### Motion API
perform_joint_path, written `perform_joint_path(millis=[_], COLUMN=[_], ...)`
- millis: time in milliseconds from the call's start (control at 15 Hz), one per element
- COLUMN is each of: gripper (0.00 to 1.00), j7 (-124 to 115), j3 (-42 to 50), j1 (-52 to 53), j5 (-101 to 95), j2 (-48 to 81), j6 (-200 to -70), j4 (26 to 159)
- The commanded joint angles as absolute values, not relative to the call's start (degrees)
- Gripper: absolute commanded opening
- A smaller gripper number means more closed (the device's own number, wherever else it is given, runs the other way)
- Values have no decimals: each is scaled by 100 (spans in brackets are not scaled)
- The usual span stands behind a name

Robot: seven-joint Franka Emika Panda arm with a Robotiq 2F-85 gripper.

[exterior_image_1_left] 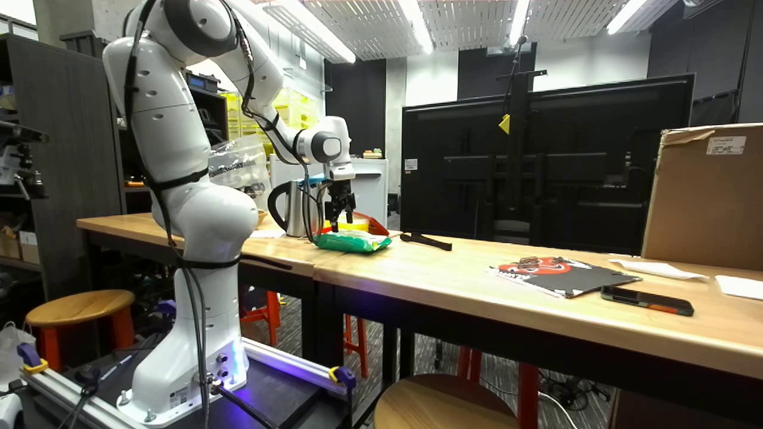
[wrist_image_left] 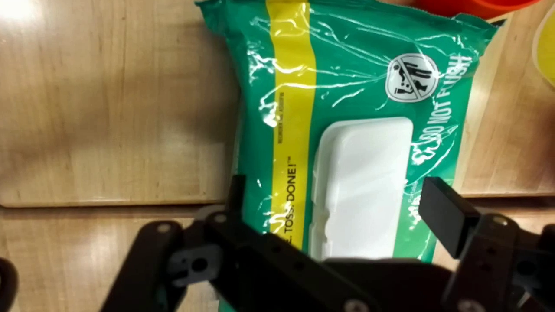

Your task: Open the disinfecting wipes pack

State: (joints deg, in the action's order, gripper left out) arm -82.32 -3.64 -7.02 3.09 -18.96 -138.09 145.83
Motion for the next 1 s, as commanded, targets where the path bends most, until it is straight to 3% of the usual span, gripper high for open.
perform_joint_path(millis=[0,933], gripper=[100,100], j7=[-8241,-8278], j3=[-354,-386], j1=[-750,-825], j5=[184,-56], j2=[-1988,-1895], j6=[-13964,-14507], j4=[14666,14686])
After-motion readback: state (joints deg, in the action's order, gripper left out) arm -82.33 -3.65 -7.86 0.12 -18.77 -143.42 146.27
